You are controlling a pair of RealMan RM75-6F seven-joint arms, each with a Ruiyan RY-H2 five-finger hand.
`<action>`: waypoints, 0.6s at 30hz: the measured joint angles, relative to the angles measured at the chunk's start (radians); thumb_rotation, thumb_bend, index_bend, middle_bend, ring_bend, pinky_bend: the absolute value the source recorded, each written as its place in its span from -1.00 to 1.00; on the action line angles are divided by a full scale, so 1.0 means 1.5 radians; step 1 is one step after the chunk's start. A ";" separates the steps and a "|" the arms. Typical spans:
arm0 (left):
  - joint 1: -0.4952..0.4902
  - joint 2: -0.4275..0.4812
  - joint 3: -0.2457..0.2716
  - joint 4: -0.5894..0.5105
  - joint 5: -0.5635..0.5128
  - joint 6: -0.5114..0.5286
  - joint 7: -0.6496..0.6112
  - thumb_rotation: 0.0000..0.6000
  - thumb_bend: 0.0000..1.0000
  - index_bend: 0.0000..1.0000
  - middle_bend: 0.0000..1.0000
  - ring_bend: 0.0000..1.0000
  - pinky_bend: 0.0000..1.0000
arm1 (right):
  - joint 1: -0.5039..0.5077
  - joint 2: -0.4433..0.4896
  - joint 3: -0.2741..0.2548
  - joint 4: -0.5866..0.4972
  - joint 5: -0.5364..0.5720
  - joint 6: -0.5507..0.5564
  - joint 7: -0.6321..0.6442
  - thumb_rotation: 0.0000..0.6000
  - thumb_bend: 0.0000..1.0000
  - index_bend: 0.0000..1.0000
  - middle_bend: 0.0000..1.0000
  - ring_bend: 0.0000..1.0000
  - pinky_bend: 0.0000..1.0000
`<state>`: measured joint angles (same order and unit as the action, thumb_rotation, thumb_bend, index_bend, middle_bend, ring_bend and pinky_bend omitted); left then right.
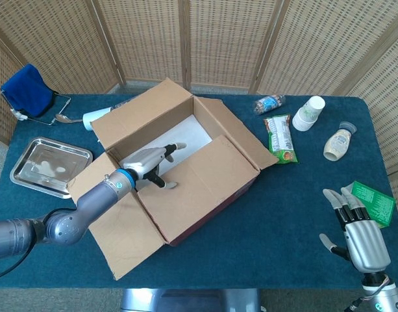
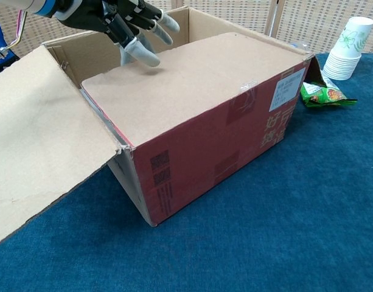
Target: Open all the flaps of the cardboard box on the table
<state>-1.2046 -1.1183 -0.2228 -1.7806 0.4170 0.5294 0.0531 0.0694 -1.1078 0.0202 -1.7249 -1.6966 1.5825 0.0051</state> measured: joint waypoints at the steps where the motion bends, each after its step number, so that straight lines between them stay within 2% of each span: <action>1: -0.003 0.001 0.002 0.001 0.001 -0.003 -0.003 1.00 -0.93 -0.93 -0.77 -0.54 0.01 | 0.000 0.000 0.000 0.000 0.000 0.000 0.000 1.00 -0.59 -0.88 -0.73 -0.96 -0.69; 9: -0.009 -0.002 0.007 -0.002 0.015 0.006 -0.023 1.00 -0.93 -0.93 -0.74 -0.58 -0.03 | 0.001 0.000 0.000 0.000 0.001 -0.002 0.001 1.00 -0.59 -0.88 -0.73 -0.96 -0.69; 18: 0.017 -0.016 -0.021 -0.013 0.067 0.033 -0.071 1.00 -0.93 -0.93 -0.79 -0.65 -0.05 | 0.000 0.002 -0.002 -0.001 -0.003 0.000 0.001 1.00 -0.58 -0.88 -0.73 -0.96 -0.69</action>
<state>-1.1786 -1.1430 -0.2547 -1.8008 0.5175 0.5789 -0.0541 0.0693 -1.1052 0.0179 -1.7270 -1.7017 1.5826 0.0073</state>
